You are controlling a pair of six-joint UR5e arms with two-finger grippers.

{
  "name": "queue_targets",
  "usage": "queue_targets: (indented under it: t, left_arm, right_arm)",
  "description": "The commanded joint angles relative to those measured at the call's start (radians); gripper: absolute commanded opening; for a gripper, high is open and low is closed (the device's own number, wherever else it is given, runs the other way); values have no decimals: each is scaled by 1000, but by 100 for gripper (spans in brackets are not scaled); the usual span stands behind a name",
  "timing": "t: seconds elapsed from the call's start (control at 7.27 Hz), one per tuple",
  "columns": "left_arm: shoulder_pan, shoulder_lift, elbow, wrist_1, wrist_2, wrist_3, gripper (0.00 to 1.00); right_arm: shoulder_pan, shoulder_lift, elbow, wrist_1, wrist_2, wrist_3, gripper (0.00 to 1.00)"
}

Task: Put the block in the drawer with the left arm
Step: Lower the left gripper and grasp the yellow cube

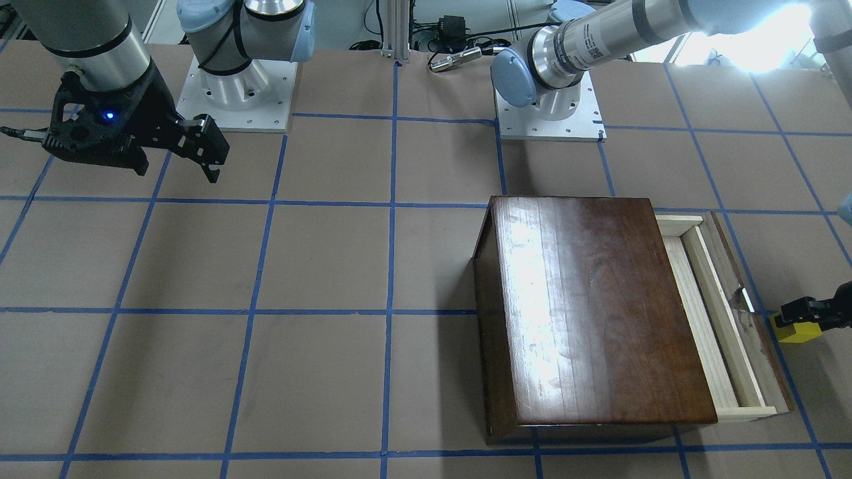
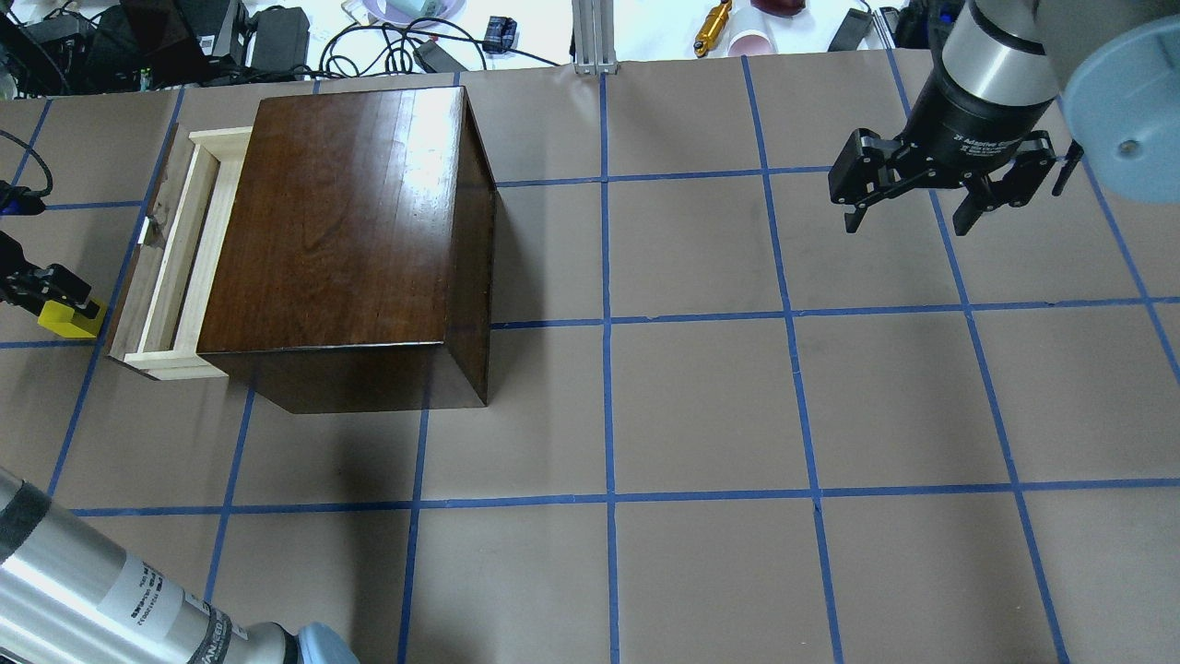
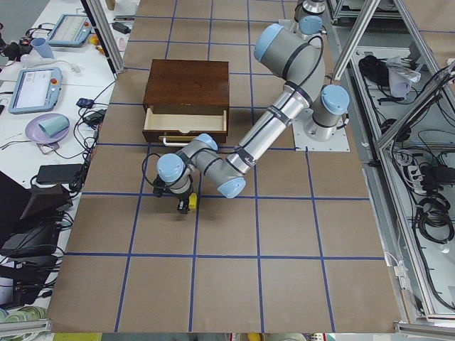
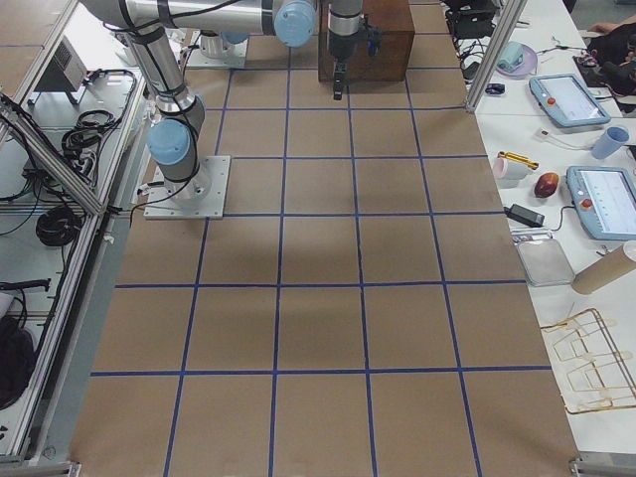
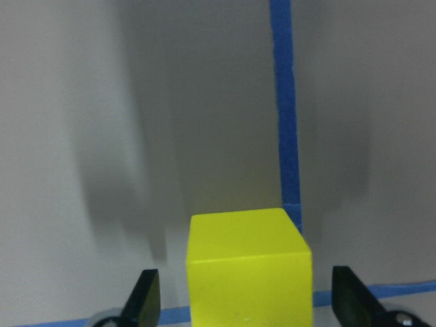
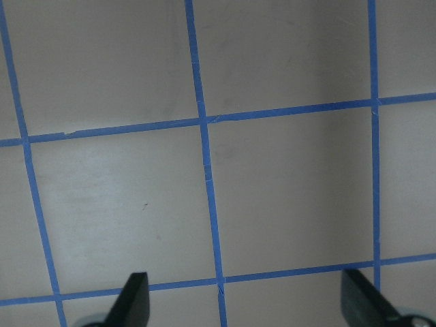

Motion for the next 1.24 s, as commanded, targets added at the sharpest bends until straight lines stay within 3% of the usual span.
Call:
queue_targets:
  t: [0.0,0.28,0.69,1.1]
  left_arm:
    - [0,0,-2,-1,0,2,44]
    - [0,3,-2,-1,1,4,38]
    - [0,23,-2,-17,3,4,37]
    - [3,125,13,-125,32,1,37]
  right_arm:
    - [0,0,0,0,0,0,100]
    - [0,0,0,0,0,0,100]
    - [0,0,0,0,0,0,100]
    - [0,0,0,0,0,0,100]
